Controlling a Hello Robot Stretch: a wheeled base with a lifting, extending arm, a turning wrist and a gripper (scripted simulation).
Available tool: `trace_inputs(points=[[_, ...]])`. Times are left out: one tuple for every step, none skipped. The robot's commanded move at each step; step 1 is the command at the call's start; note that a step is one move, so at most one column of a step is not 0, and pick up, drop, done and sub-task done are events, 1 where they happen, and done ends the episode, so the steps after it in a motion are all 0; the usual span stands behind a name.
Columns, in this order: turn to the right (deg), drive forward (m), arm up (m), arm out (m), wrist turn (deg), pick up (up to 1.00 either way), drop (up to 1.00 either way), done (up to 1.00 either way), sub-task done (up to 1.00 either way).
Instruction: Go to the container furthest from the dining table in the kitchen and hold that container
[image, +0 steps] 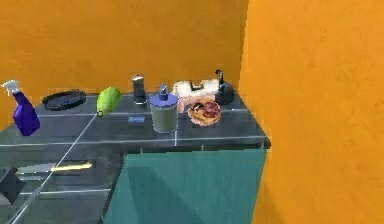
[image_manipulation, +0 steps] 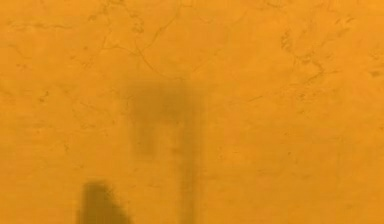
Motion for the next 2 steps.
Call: trace_inputs(points=[[0.0, 0.4, 0.0, 0.0, 0.0, 0.0, 0.0, 0.0, 0.0], [-45.0, 0.0, 0.0, 0.0, 0.0, 0.0, 0.0, 0.0, 0.0]])
